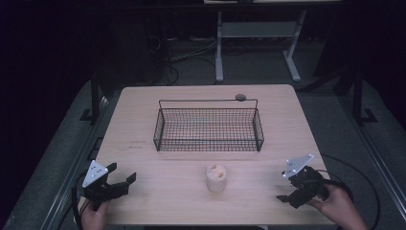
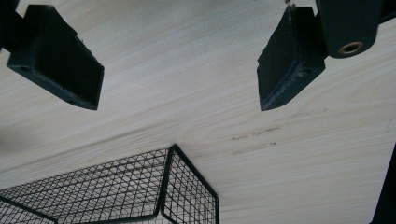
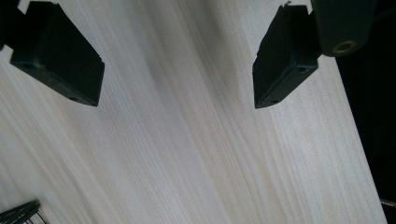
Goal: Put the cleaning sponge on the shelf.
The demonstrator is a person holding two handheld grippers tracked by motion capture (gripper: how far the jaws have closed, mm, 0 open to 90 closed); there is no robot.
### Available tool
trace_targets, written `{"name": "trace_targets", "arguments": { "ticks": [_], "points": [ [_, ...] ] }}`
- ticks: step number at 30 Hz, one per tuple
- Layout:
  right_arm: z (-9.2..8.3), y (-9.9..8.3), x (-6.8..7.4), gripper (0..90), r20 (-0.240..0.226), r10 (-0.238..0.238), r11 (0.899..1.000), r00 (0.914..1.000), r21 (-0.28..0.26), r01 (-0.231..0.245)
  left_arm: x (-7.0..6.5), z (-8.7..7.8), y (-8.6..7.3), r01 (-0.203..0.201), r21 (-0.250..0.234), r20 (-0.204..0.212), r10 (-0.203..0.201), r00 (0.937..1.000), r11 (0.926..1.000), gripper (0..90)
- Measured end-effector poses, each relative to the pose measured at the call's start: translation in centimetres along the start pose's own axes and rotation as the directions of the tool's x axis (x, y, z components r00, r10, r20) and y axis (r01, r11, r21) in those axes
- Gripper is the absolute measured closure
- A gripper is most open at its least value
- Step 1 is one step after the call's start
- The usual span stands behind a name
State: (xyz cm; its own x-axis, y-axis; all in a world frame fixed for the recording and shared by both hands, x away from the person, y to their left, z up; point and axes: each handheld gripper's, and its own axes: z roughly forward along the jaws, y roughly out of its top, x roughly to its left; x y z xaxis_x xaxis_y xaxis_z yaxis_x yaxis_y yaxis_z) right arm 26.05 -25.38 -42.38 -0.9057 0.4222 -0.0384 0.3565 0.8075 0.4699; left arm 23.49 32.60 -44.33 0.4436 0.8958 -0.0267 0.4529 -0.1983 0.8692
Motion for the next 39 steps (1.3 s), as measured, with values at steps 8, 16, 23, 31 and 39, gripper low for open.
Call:
{"name": "trace_targets", "arguments": {
  "ticks": [8,16,23,31,39],
  "points": [
    [0.0,1.3,-0.2,16.7,-0.015,-0.043,0.998,0.9990,0.039,0.043,0.0,0.3,0.0,-0.002,0.009,0.009,0.001,1.0000,1.0000,13.9],
    [0.4,2.6,-0.3,16.7,-0.046,-0.069,0.995,0.9966,0.076,0.072,-0.2,0.3,0.0,-0.009,0.009,0.018,0.009,0.9998,0.9999,13.9],
    [0.8,3.7,-0.2,16.7,-0.068,-0.094,0.991,0.9932,0.088,0.100,-0.1,0.1,0.0,-0.009,0.002,0.015,0.009,0.9999,1.0000,14.0],
    [1.1,5.0,0.0,16.6,-0.088,-0.116,0.986,0.9893,0.110,0.126,0.1,0.1,0.0,-0.001,-0.003,0.014,0.001,0.9999,1.0000,14.0],
    [1.0,6.4,0.1,16.7,-0.102,-0.152,0.980,0.9832,0.113,0.163,-0.1,0.2,0.1,-0.006,0.002,0.019,0.006,0.9998,1.0000,13.9]
  ]
}}
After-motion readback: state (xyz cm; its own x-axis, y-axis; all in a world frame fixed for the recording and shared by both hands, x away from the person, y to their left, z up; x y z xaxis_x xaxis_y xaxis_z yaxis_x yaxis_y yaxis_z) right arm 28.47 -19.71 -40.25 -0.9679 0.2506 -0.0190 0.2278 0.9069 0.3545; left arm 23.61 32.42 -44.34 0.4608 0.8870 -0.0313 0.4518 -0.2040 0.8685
